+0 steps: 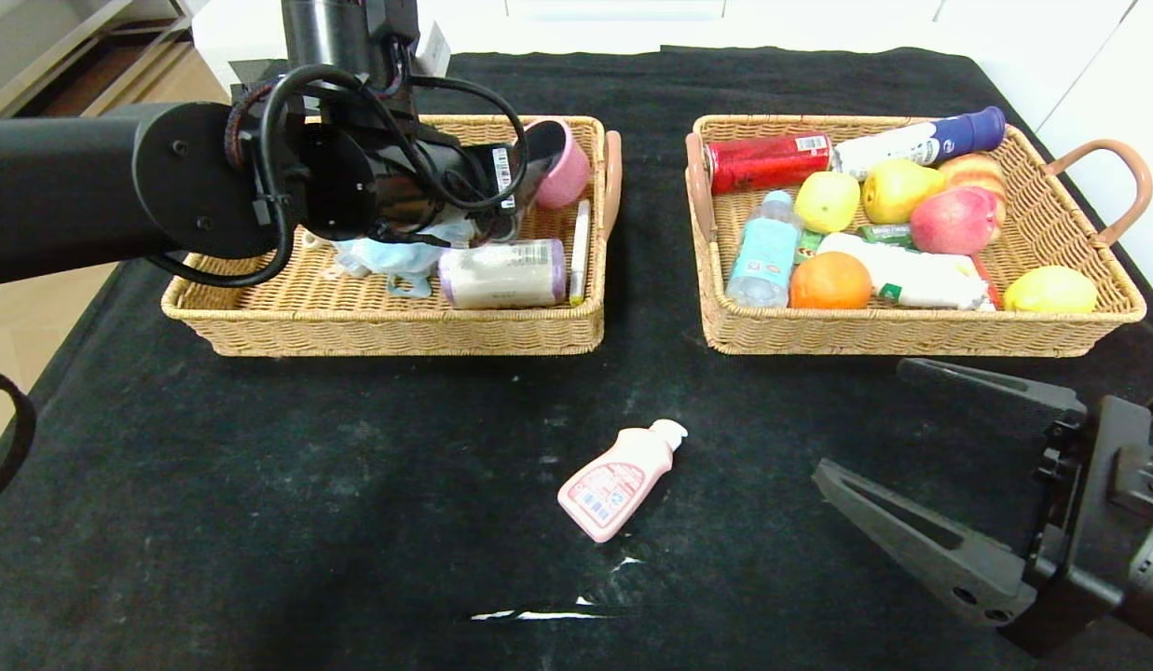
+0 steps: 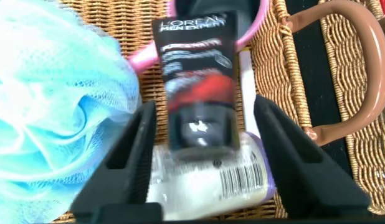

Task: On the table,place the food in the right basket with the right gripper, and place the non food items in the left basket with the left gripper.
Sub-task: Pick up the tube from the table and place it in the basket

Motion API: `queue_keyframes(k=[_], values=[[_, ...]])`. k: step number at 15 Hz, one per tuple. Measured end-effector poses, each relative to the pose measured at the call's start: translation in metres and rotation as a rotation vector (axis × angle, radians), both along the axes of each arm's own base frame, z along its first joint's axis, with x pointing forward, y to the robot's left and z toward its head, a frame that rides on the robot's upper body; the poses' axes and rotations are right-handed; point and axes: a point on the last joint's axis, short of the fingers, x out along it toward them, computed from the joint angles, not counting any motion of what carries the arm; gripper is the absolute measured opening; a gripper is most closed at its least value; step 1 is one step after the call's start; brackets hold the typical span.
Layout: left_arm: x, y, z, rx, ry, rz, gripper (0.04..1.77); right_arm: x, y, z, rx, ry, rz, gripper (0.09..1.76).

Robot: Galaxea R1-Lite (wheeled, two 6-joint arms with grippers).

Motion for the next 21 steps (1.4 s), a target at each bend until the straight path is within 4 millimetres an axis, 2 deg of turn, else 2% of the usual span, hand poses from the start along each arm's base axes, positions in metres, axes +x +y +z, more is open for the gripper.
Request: queue_keyframes(k=[5,10,14,16,21], values=[[-0.004,0.001,0.0,0.007,0.004,0.011,1.44,0.0,0.0,0.0,-0.001,0.001,0.0,1.71],[-0.026,0.001,-0.005,0.057,0.041,-0.029,1.57,0.0,0.0,0.0,0.0,0.001,0.001,1.71],[-0.056,-0.008,-0.025,0.194,0.101,-0.125,1.63,-0.002,0.002,-0.001,-0.003,0.004,0.016,1.71],[-0.07,-0.011,-0.035,0.244,0.124,-0.234,1.65,-0.003,0.002,-0.001,-0.004,0.005,0.018,1.71],[-0.095,-0.007,-0.061,0.381,0.181,-0.421,1.68,-0.003,0.002,-0.001,-0.003,0.003,0.021,1.71]])
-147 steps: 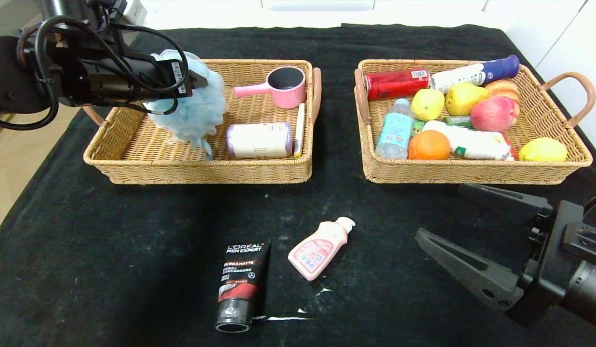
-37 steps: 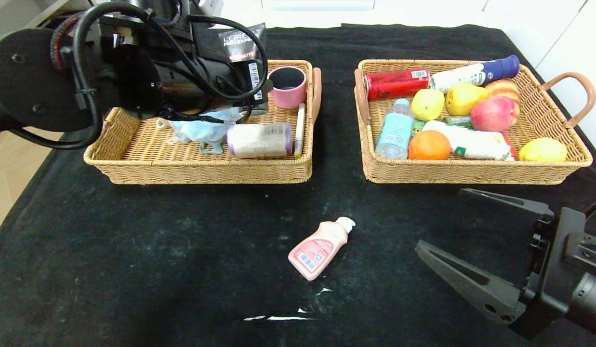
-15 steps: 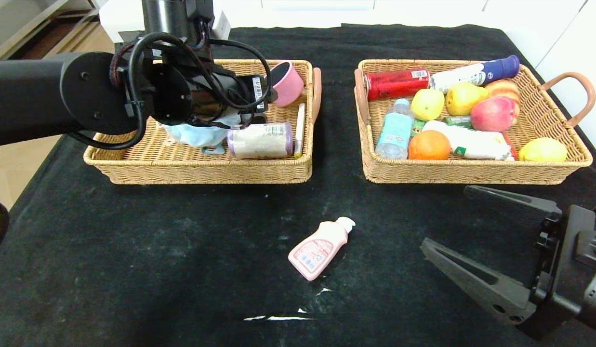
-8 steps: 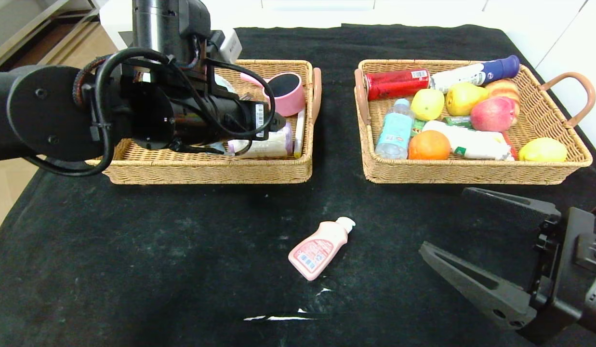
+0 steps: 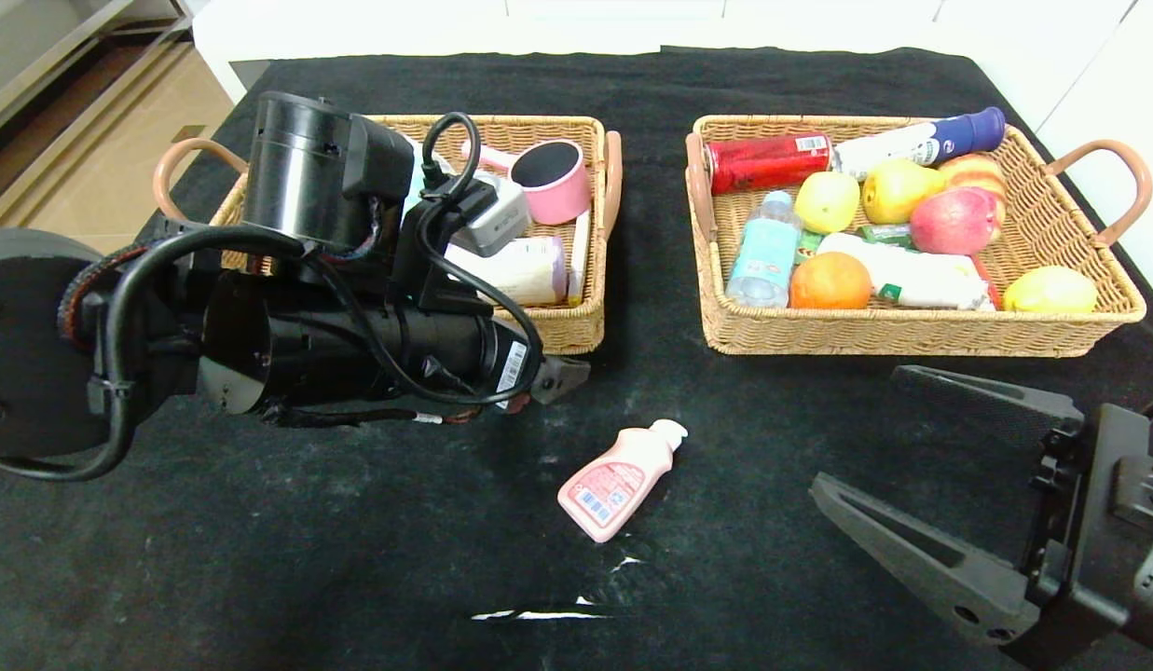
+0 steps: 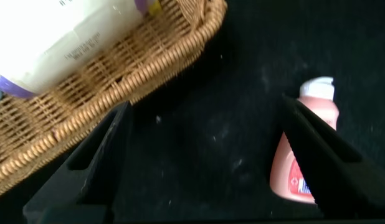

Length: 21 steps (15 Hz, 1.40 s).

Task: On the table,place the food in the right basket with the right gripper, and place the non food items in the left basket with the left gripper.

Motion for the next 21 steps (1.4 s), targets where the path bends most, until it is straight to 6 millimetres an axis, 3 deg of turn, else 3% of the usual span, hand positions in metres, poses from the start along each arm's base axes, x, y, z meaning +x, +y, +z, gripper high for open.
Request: queue_keyframes(k=[9,21], values=[[-0.024,-0.021,-0.02,0.133,0.028,-0.147,1.7,-0.001,-0.001,0.002,0.007,-0.009,0.0,1.71],[-0.021,-0.056,-0.051,0.216,0.061,-0.162,1.71,-0.003,-0.003,0.005,0.001,-0.029,-0.004,1.71]])
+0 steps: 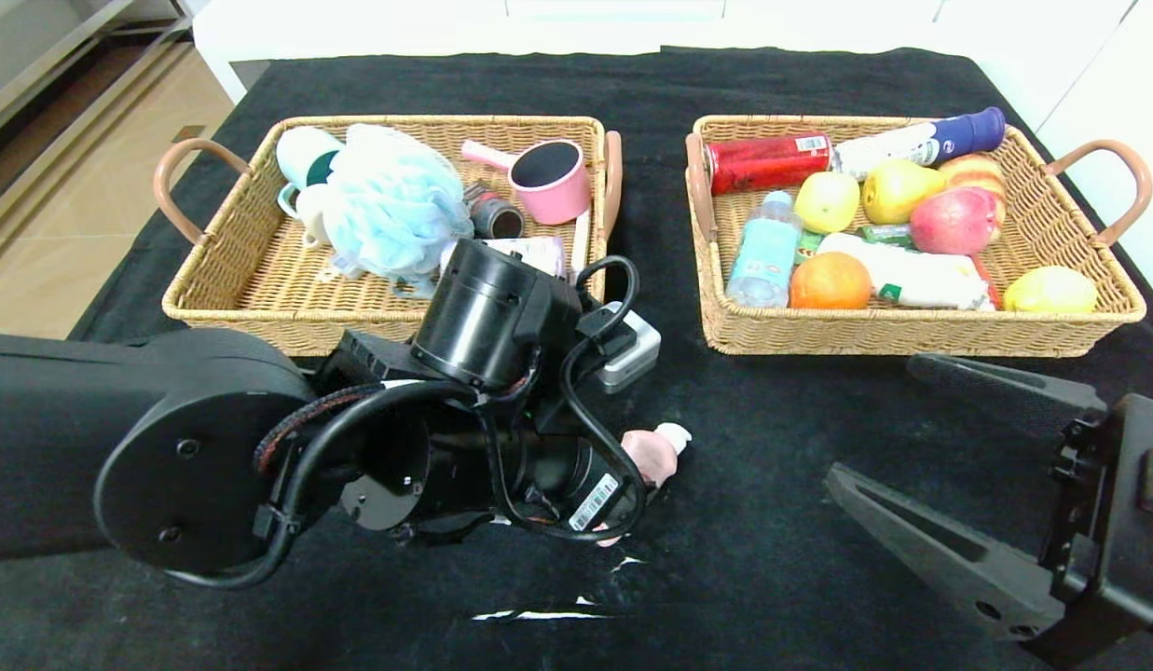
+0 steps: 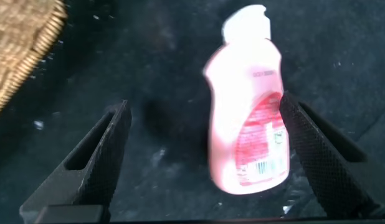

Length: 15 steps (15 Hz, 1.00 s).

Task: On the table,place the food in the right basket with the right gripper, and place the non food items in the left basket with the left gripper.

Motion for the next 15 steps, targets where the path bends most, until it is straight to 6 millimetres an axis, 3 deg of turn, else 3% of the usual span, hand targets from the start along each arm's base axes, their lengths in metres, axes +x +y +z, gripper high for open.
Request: queue_keyframes(k=[11,15], values=[[0.0,-0.005,-0.009,0.025,0.021,-0.01,1.69,0.0,0.0,0.0,0.0,0.0,0.0,1.71],[0.001,-0.006,-0.012,0.029,0.027,-0.011,1.04,0.0,0.0,0.0,0.0,0.0,0.0,1.71]])
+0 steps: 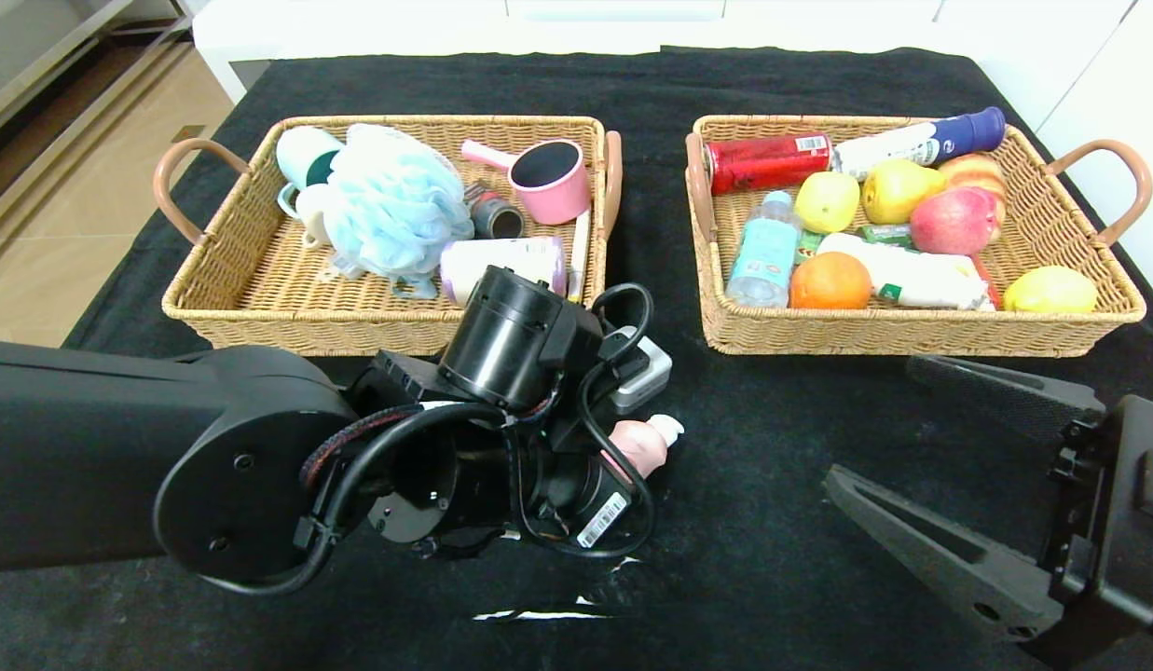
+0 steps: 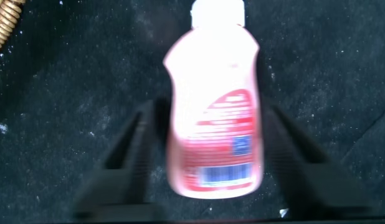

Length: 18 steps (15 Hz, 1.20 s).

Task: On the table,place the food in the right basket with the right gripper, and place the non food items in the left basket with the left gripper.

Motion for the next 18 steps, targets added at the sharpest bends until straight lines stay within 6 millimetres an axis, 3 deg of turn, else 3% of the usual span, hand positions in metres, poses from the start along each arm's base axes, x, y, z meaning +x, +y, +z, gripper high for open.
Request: queue_keyframes(k=[3,18], values=[[0.0,0.0,-0.001,0.002,0.002,0.0,0.85,0.0,0.0,0.0,0.0,0.0,0.0,1.71],[-0.0007,0.0011,-0.0027,-0.006,0.012,0.016,0.84,-0.0005,-0.0001,-0.0002,0.0,0.0,0.001,1.71]])
